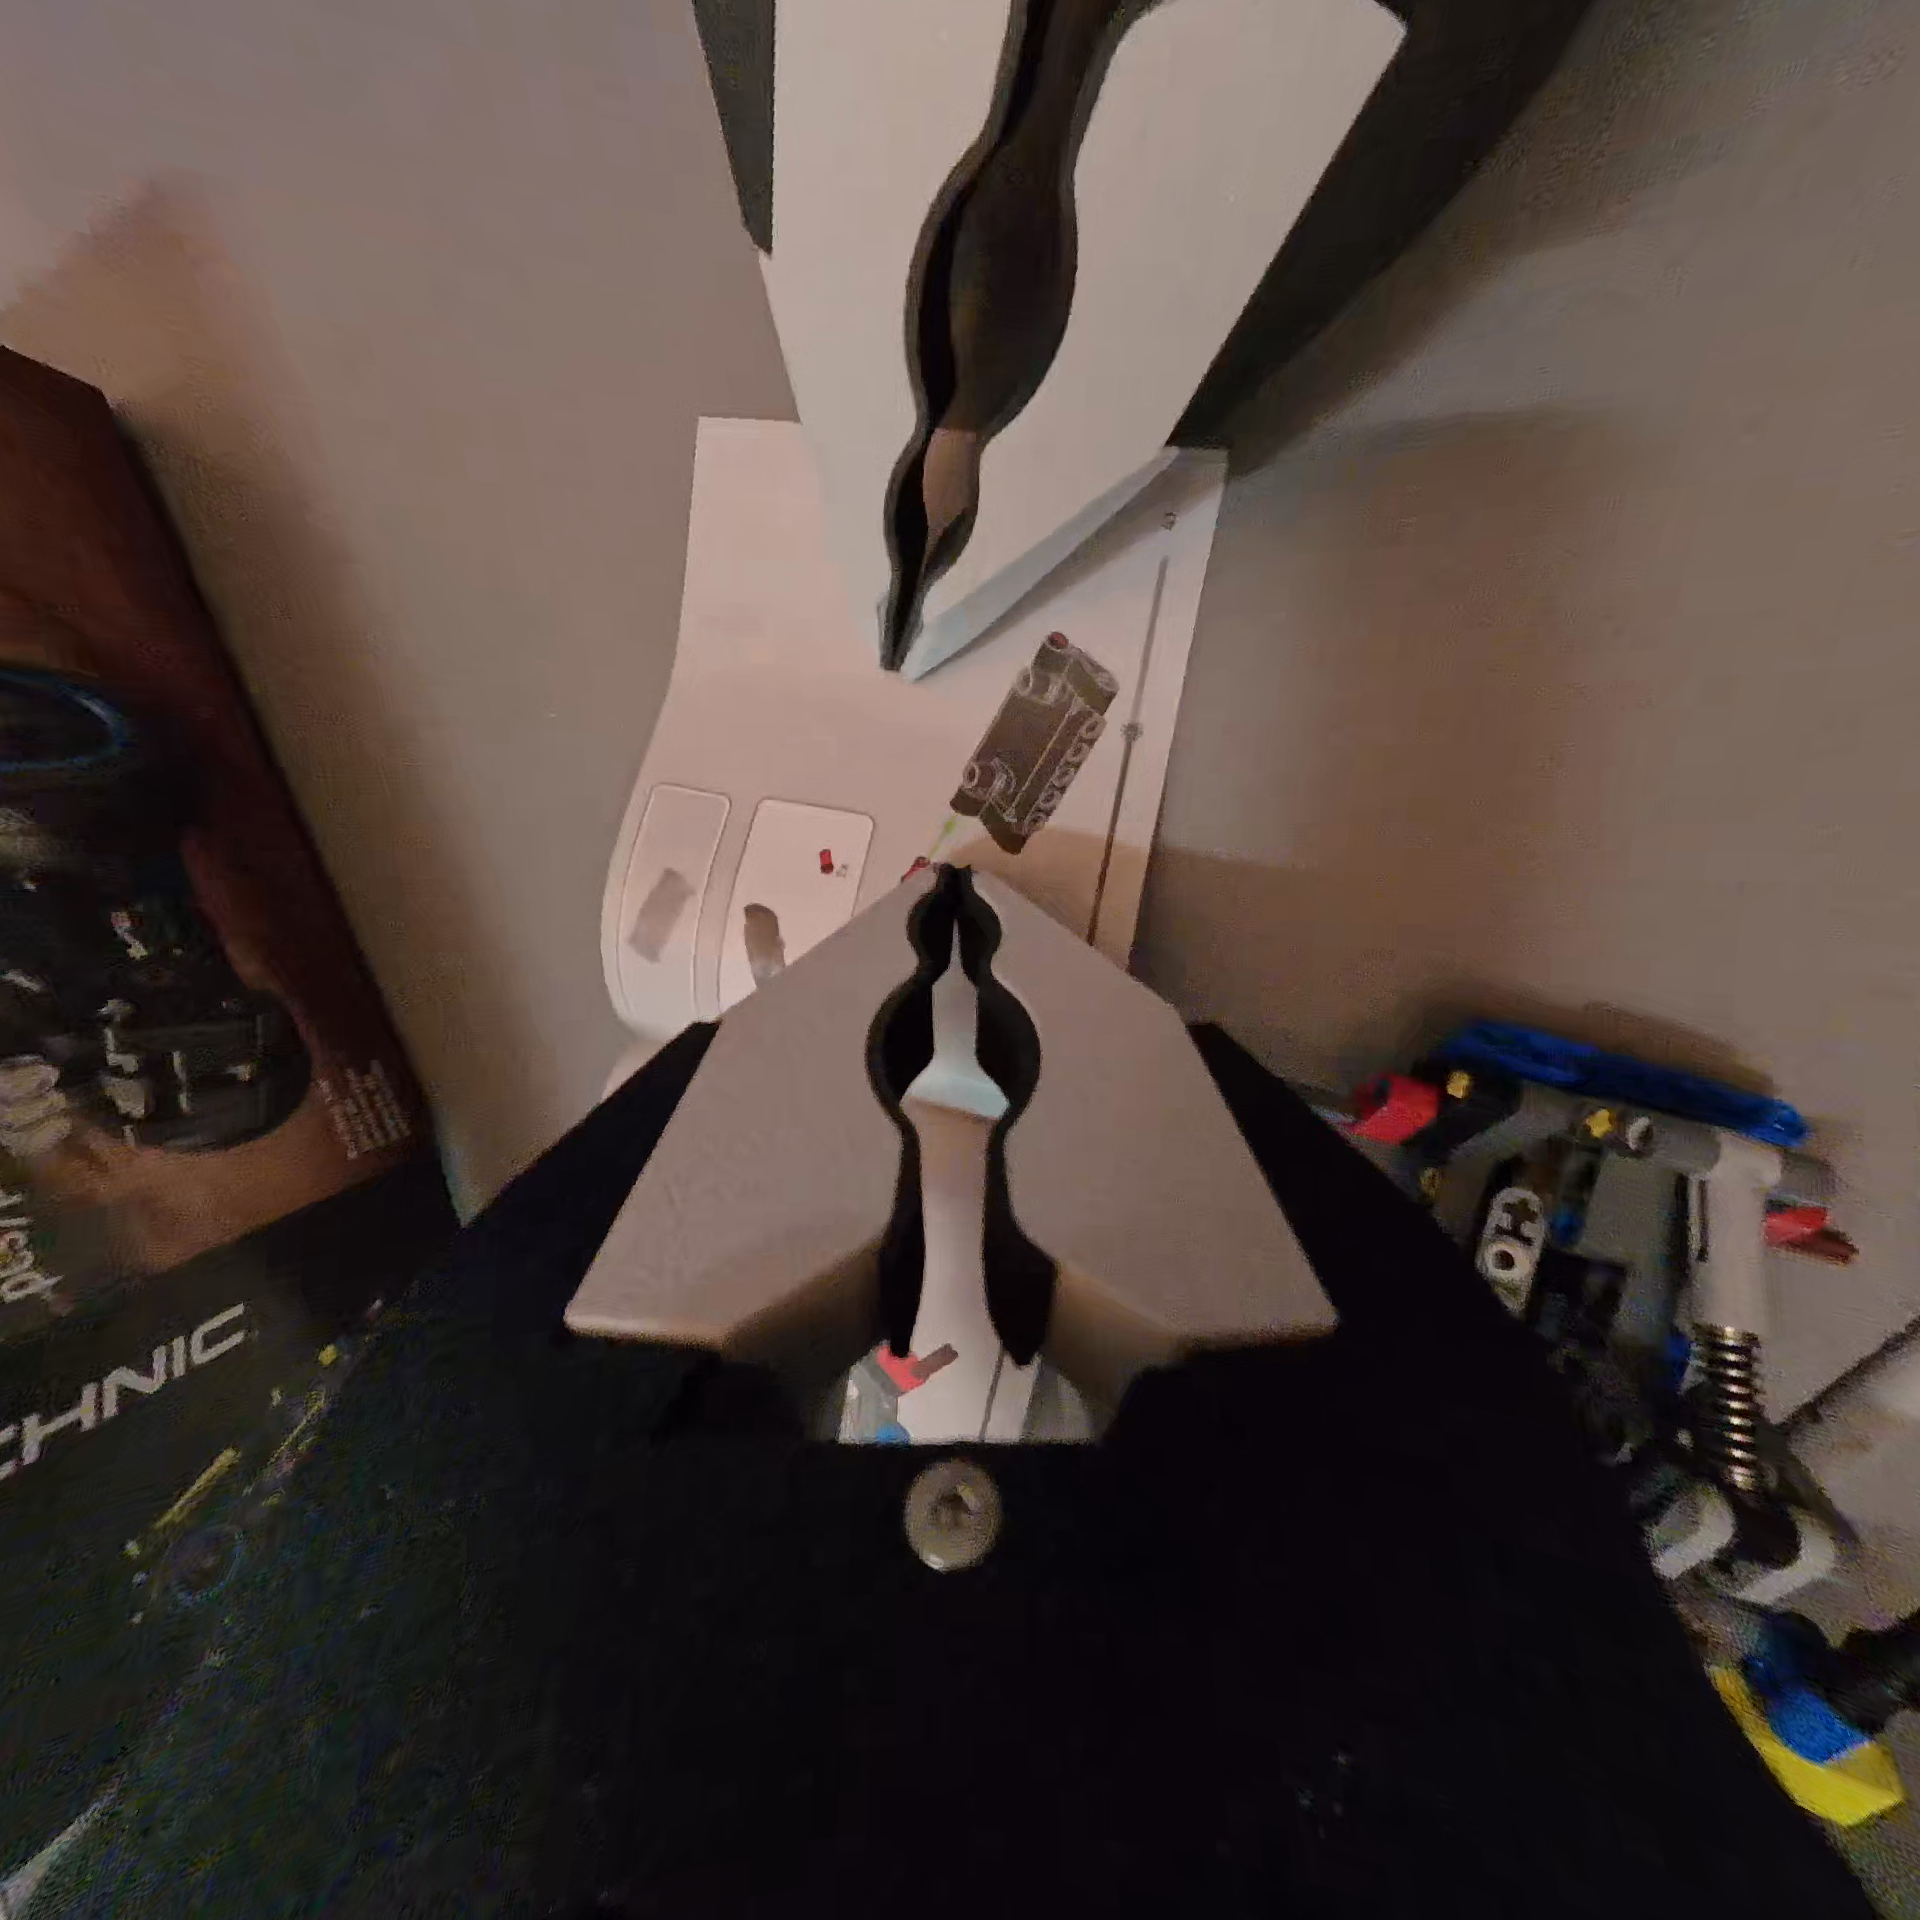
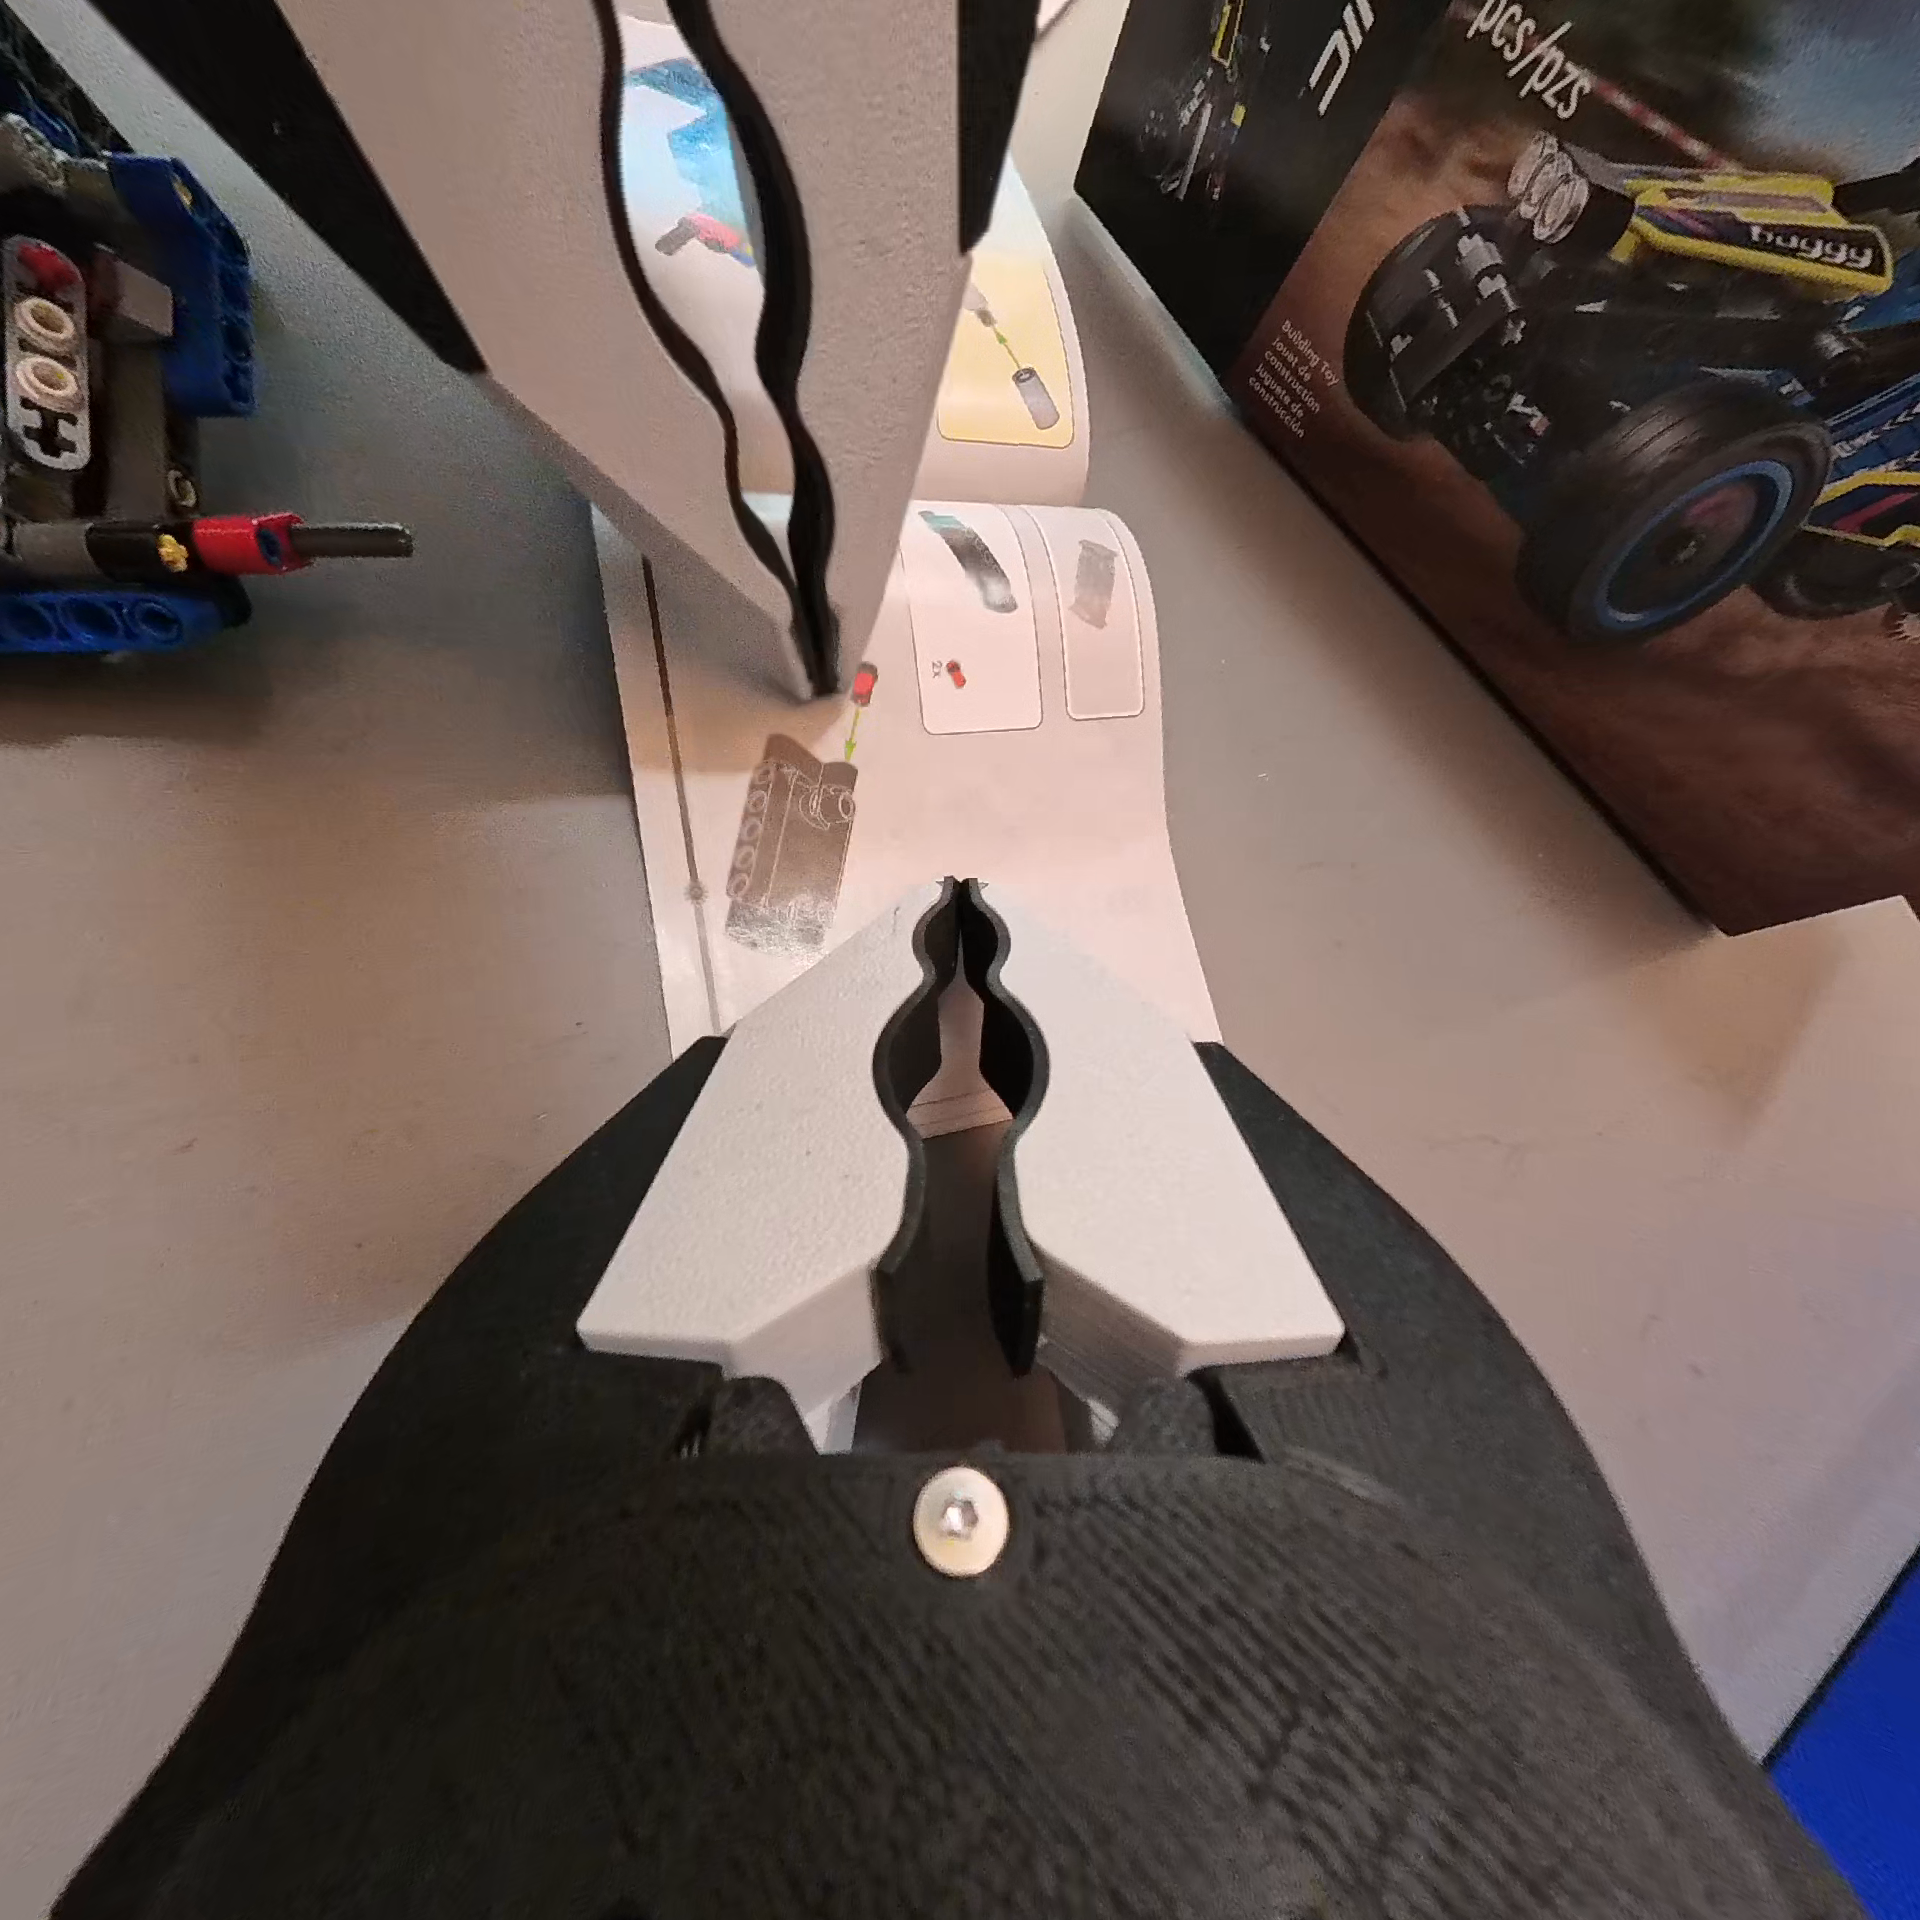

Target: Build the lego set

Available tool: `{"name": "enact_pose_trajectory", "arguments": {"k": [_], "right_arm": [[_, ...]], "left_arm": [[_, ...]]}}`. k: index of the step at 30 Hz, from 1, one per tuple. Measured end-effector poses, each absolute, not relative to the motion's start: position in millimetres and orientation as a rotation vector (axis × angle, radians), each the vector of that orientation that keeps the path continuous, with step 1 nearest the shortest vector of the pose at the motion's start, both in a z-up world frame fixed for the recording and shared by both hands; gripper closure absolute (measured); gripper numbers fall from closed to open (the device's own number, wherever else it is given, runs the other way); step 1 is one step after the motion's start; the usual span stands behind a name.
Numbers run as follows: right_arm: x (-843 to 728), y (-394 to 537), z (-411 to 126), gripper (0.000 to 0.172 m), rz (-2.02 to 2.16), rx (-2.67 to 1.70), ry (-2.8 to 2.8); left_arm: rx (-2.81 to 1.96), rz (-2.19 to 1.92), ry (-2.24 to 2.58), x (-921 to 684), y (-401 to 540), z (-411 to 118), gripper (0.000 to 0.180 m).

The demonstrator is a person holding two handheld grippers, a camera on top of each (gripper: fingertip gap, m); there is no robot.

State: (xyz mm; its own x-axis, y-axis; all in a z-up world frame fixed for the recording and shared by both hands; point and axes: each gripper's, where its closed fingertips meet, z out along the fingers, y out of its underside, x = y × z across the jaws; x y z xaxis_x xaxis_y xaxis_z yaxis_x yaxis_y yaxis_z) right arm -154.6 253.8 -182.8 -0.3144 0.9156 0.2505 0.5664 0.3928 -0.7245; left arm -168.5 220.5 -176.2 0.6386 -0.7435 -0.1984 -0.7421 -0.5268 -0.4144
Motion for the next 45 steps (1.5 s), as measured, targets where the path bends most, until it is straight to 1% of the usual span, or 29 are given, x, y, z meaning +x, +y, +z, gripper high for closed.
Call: {"name": "enact_pose_trajectory", "arguments": {"k": [2,5,7,8,10,14,15,23,26,29,31,33,35,39,42,43,45], "right_arm": [[-155,254,-183,0.172,0.690,-1.260,-2.006],[-155,254,-183,0.172,0.695,-1.263,-2.006],[-155,254,-183,0.172,0.699,-1.265,-2.006],[-155,253,-183,0.172,0.699,-1.265,-2.006],[-155,254,-183,0.172,0.698,-1.265,-2.006],[-155,254,-183,0.172,0.699,-1.267,-2.005],[-155,254,-183,0.172,0.699,-1.267,-2.005],[-155,254,-182,0.172,0.706,-1.269,-2.004],[-151,260,-180,0.172,0.678,-1.237,-1.987],[-137,286,-162,0.172,0.607,-1.228,-1.845],[-126,282,-145,0.172,0.748,-1.208,-1.778],[-118,275,-134,0.155,0.846,-1.166,-1.754],[-116,277,-136,0.142,0.791,-1.141,-1.757],[-127,274,-142,0.142,0.684,-1.071,-1.797],[-137,277,-141,0.133,0.544,-0.977,-1.786],[-138,284,-146,0.134,0.509,-1.038,-1.776],[-136,299,-155,0.143,0.485,-1.244,-1.716]], "left_arm": [[-2.370,0.022,1.127,-169,226,-172,0.180],[-2.336,-0.189,1.198,-145,211,-168,0.180],[-2.341,-0.229,1.291,-137,200,-173,0.146],[-2.359,-0.159,1.325,-142,200,-179,0.148],[-2.344,-0.054,1.373,-147,203,-184,0.159],[-2.323,-0.086,1.360,-142,205,-180,0.173],[-2.322,-0.078,1.352,-143,206,-179,0.180],[-2.345,-0.021,1.235,-156,215,-175,0.180],[-2.358,-0.064,1.166,-157,216,-173,0.180],[-2.342,-0.135,1.089,-157,215,-166,0.180],[-2.336,-0.157,1.054,-159,215,-163,0.180],[-2.321,-0.160,1.014,-162,217,-159,0.180],[-2.294,-0.177,0.979,-162,218,-154,0.180],[-2.269,-0.207,0.940,-163,218,-150,0.180],[-2.255,-0.188,0.977,-162,215,-152,0.180],[-2.242,-0.153,0.987,-163,217,-152,0.180],[-2.212,-0.064,1.007,-165,221,-150,0.180]]}}
